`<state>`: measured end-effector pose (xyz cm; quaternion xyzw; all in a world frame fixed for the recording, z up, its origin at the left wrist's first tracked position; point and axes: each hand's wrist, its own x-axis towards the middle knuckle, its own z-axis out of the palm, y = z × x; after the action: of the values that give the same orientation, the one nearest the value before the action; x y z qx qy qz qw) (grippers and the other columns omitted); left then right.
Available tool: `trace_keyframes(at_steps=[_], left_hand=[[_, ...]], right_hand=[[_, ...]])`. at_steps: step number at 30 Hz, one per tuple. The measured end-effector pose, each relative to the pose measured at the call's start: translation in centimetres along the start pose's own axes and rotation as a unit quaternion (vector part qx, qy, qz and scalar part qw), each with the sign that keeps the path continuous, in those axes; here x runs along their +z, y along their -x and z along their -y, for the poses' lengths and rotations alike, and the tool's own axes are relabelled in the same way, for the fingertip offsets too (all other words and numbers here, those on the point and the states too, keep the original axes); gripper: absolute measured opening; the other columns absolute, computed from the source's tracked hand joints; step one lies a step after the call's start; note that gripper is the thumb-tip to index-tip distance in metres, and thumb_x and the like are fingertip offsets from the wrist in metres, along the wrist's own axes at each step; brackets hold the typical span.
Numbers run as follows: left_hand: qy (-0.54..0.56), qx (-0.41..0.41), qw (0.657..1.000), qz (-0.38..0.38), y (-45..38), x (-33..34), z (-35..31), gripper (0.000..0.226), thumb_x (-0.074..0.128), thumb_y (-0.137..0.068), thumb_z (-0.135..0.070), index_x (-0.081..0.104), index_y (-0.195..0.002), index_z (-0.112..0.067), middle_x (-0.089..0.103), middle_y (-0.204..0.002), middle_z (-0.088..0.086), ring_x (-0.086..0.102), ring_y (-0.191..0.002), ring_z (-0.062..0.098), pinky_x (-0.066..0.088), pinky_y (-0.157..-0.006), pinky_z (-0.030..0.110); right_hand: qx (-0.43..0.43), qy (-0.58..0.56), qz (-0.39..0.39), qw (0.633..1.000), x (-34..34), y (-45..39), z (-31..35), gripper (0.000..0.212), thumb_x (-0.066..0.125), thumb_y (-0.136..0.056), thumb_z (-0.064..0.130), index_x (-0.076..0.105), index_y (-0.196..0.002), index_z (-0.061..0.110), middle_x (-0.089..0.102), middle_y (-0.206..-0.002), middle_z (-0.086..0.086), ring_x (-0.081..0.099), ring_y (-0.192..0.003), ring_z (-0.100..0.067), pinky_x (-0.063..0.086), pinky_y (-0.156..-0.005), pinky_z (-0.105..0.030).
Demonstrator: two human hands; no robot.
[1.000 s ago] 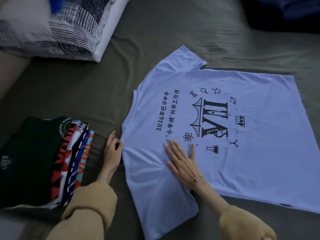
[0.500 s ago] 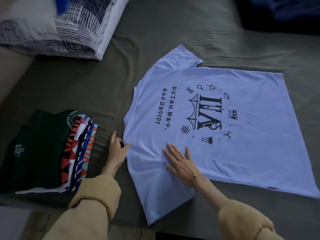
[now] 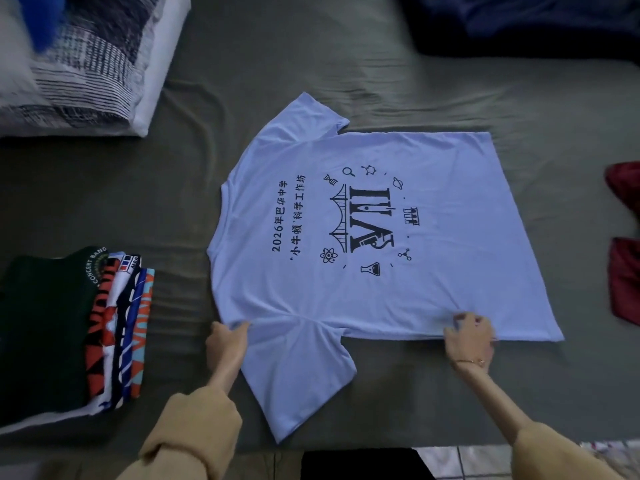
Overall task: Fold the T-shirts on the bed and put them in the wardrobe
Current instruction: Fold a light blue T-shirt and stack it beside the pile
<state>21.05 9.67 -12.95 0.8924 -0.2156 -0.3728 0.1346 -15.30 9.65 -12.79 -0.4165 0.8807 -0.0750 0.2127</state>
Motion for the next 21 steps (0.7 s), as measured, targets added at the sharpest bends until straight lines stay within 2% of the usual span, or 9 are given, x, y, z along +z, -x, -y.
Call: trace_keyframes(at_steps=[2,5,8,9,11,14,17,19,21], left_hand=[[-0.002,-0.003,1.000,0.022,-0.2,-0.1,-0.2,0.039,0.062,-0.087,-0.024,0.058,-0.111,0.006,0.060,-0.114,0.027,0.058,-0.102,0.040,0.046,-0.080,0.038],[0.033,-0.020,0.999,0.035,-0.5,-0.2,-0.8,0.040,0.056,-0.089,-0.022,0.058,-0.115,0.008,0.060,-0.117,0.026,0.057,-0.105,0.039,0.046,-0.085,0.038],[0.100,-0.060,0.992,0.047,-0.5,-0.2,-2.4,0.044,0.050,-0.095,-0.023,0.051,-0.125,0.009,0.056,-0.124,0.024,0.054,-0.112,0.039,0.044,-0.089,0.039],[0.127,-0.069,0.988,0.058,-0.6,-0.1,-3.1,0.043,0.050,-0.095,-0.022,0.050,-0.126,0.008,0.057,-0.123,0.023,0.055,-0.111,0.038,0.045,-0.089,0.039],[0.216,-0.080,0.969,0.093,-1.0,0.1,-4.8,0.038,0.049,-0.095,-0.018,0.052,-0.124,0.007,0.061,-0.110,0.022,0.059,-0.098,0.037,0.047,-0.082,0.038],[0.359,-0.095,0.920,0.126,-1.6,0.2,-7.9,0.017,0.047,-0.094,-0.011,0.056,-0.104,-0.002,0.057,-0.093,0.013,0.055,-0.073,0.026,0.046,-0.065,0.034],[0.422,-0.101,0.893,0.115,-2.7,-0.5,-11.1,0.010,0.049,-0.092,-0.010,0.051,-0.099,-0.003,0.057,-0.093,0.009,0.052,-0.069,0.021,0.044,-0.059,0.030],[0.439,-0.105,0.886,0.108,-4.8,-0.5,-13.2,0.018,0.051,-0.092,-0.013,0.046,-0.107,-0.004,0.054,-0.107,0.011,0.051,-0.070,0.022,0.045,-0.059,0.034],[0.433,-0.092,0.889,0.117,-6.0,-0.8,-15.3,0.016,0.049,-0.094,-0.015,0.045,-0.109,-0.009,0.051,-0.107,0.010,0.049,-0.069,0.021,0.044,-0.060,0.035]], right_hand=[[0.141,-0.061,-0.025,0.988,-0.2,-0.1,-0.1,0.036,0.059,-0.086,0.010,0.047,-0.118,-0.001,0.033,-0.131,-0.026,0.034,-0.120,-0.038,0.039,-0.090,-0.048],[0.339,-0.224,-0.077,0.911,-0.5,-1.1,0.9,0.057,0.058,-0.085,0.005,0.030,-0.135,0.001,0.022,-0.144,-0.024,0.034,-0.125,-0.042,0.035,-0.100,-0.046],[0.360,-0.400,-0.041,0.842,-0.4,-3.5,0.9,0.070,0.048,-0.089,0.007,0.008,-0.146,0.000,0.018,-0.151,-0.019,0.036,-0.130,-0.036,0.034,-0.108,-0.041],[0.370,-0.443,-0.036,0.816,-0.2,-4.6,0.9,0.072,0.047,-0.090,0.008,0.004,-0.148,0.002,0.025,-0.148,-0.014,0.045,-0.120,-0.030,0.042,-0.102,-0.036],[0.406,-0.496,-0.061,0.765,-0.9,-6.1,2.3,0.069,0.055,-0.086,0.009,0.017,-0.144,0.011,0.040,-0.121,-0.006,0.050,-0.087,-0.024,0.052,-0.074,-0.021],[0.310,-0.475,-0.118,0.815,-2.5,-8.3,4.7,0.045,0.061,-0.082,0.004,0.039,-0.120,0.016,0.047,-0.108,-0.015,0.050,-0.088,-0.026,0.045,-0.083,-0.032],[0.233,-0.439,-0.091,0.863,-3.4,-11.0,5.8,0.023,0.061,-0.081,0.005,0.056,-0.100,0.019,0.059,-0.101,-0.013,0.056,-0.092,-0.027,0.044,-0.079,-0.032],[0.218,-0.436,-0.090,0.869,-4.0,-13.6,6.5,0.020,0.060,-0.082,0.009,0.065,-0.101,0.011,0.058,-0.092,-0.006,0.054,-0.086,-0.023,0.048,-0.082,-0.035],[0.212,-0.441,-0.100,0.866,-4.6,-15.9,7.1,0.027,0.055,-0.085,0.011,0.066,-0.108,0.006,0.058,-0.093,-0.004,0.052,-0.085,-0.021,0.046,-0.084,-0.034]])
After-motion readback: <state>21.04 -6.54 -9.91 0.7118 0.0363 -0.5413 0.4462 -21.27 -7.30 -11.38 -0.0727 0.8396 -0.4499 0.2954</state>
